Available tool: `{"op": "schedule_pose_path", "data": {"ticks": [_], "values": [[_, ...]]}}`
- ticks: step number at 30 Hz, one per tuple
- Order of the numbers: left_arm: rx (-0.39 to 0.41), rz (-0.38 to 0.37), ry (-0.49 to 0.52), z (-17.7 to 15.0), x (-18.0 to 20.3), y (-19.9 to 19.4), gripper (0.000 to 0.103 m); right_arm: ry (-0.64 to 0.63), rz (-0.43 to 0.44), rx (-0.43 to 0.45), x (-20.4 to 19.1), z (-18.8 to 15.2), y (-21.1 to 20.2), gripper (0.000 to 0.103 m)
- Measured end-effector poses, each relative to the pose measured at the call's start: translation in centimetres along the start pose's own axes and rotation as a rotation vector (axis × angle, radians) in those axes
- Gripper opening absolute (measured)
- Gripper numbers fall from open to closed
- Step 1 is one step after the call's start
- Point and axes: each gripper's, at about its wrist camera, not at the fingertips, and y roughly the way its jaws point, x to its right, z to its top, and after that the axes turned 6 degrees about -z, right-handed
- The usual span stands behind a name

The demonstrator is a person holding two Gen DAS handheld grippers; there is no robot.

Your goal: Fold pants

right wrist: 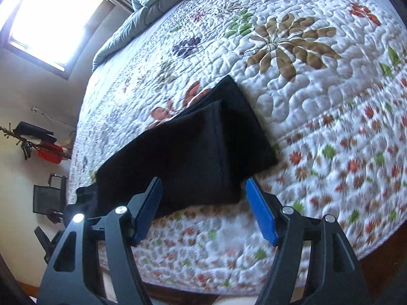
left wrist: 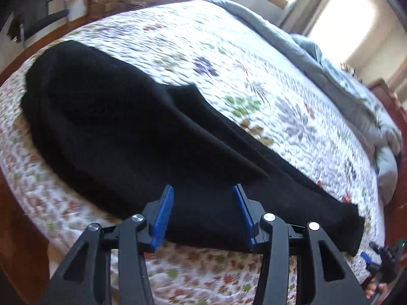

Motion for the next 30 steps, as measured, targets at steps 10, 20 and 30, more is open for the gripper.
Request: {"op": "schedule_pose_path", "data": {"ticks": [10,20,30], "values": [[-0.073,0.044,0.024,-0.6,1.2,3.6,0.056,-0.136,-0.036,-0.113,-3.0,0.4,4.6,0.015],[-0.091,0.024,0.051,-1.6,1.7,3.9,0.062,-0.169,-0.155,-0.027,-2.0,3.2,0.3,0.015],[-0.120,0.037,-0.009,-1.0,-1.2,1.7,0.066,-0.234,-0.416,-0.046,-3.1,1.5,1.7,0.052]]}}
